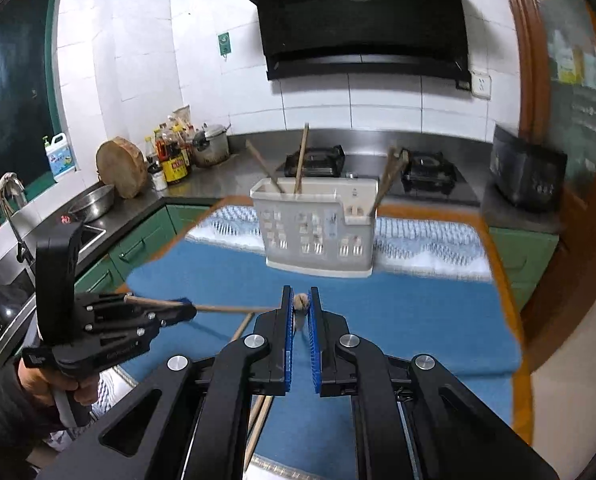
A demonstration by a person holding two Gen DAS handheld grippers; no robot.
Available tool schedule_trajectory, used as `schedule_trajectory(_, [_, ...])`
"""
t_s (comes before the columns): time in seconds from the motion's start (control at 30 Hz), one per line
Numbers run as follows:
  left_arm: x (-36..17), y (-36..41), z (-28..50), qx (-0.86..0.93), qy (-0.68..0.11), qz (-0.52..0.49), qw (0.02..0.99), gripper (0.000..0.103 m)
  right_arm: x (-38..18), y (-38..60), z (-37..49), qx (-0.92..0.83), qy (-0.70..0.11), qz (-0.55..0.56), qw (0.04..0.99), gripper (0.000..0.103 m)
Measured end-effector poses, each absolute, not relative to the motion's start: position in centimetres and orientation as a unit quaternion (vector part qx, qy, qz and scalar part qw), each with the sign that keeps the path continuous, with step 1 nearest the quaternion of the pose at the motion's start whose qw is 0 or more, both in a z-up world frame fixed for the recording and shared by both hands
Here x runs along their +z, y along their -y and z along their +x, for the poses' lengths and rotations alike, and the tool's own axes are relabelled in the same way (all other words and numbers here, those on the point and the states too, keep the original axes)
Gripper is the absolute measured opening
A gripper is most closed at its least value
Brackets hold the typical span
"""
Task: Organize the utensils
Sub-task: 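Lift both held chopsticks upright and carry them over the white holder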
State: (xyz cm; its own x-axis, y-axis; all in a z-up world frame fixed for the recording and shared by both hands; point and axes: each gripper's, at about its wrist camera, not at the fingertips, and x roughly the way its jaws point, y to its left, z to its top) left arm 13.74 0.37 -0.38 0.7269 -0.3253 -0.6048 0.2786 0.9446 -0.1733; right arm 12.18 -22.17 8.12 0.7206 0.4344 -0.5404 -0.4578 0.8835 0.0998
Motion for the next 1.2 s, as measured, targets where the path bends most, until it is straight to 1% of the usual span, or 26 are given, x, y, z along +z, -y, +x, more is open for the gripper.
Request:
schedule_trajectory(0.33, [3.7,-2.0,17.2,-0.165,-0.321,-0.032,0.932,0.005,17.5,22.0,18.9,0.231,-0.26,-0.043,0.937,0.007])
schedule_trajectory(0.57, [7.4,-3.8,19.0,-0.151,-0.298,-0.029,0.942,0.004,20.4,21.2,22.9,0.209,-0.258,-0.056,0.942,0.007])
schedule_trajectory(0.7, [11.0,-5.1,19.7,-0.141,-0.27,-0.022,0.952,0.004,20.7,21.0,24.7,0.202,-0.26,-0.053,0.943,0.007])
schedule_trajectory(0.9, [15.9,-6.5,21.4,-0.114,-0.231,-0.011,0.966,0.004,19.2,19.7,27.9,0.197,-0.286,-0.054,0.936,0.007])
schedule_trajectory(1.03, [17.0,-6.9,23.2,-0.105,-0.229,-0.013,0.968,0.005,17.6,19.0,29.7,0.198,-0.307,-0.056,0.929,0.007])
schedule_trajectory(1.2, [16.8,-6.8,26.3,-0.104,-0.247,-0.024,0.963,0.005,15.8,18.3,31.2,0.197,-0.33,-0.064,0.921,0.007])
